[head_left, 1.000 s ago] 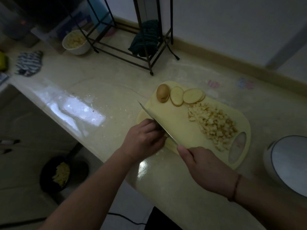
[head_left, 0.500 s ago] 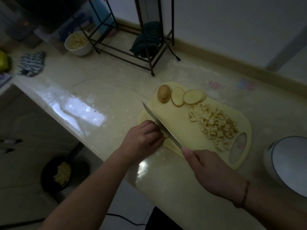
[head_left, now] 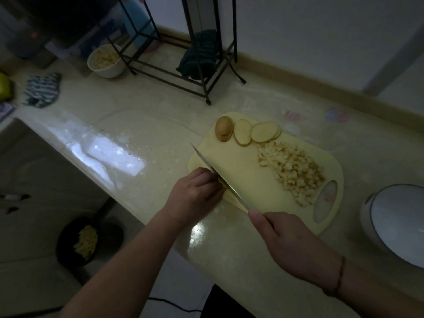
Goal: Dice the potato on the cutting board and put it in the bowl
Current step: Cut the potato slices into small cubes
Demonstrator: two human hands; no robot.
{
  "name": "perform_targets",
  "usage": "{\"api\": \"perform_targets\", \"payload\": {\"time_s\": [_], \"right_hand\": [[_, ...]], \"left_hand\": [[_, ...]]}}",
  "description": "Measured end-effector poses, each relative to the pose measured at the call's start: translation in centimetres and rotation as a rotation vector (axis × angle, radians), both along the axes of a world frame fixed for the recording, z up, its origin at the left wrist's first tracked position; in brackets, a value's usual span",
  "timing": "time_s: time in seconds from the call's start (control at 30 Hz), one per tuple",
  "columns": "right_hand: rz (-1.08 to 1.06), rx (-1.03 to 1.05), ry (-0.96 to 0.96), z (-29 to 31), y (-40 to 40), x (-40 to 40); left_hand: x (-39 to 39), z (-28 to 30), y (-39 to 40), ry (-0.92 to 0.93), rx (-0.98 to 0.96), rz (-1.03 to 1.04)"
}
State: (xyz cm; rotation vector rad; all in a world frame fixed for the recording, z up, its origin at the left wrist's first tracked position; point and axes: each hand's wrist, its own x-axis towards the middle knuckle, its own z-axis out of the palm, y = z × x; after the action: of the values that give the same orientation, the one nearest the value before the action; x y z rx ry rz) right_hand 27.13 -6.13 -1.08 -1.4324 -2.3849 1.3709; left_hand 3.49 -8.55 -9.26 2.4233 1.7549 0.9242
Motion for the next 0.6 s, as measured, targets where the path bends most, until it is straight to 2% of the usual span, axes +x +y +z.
{"api": "perform_targets", "payload": {"time_s": [0.37, 0.6], "right_hand": [[0.004, -0.014, -0.019, -0.3, -1.1, 2.1], [0.029, -0.014, -0.041, -0.5, 0.6, -1.4]], "left_hand": [[0.0, -0.1, 0.0, -0.040, 0.010, -0.003], [-0.1, -0.1, 0.2, -0.059, 0.009, -0.025]]}}
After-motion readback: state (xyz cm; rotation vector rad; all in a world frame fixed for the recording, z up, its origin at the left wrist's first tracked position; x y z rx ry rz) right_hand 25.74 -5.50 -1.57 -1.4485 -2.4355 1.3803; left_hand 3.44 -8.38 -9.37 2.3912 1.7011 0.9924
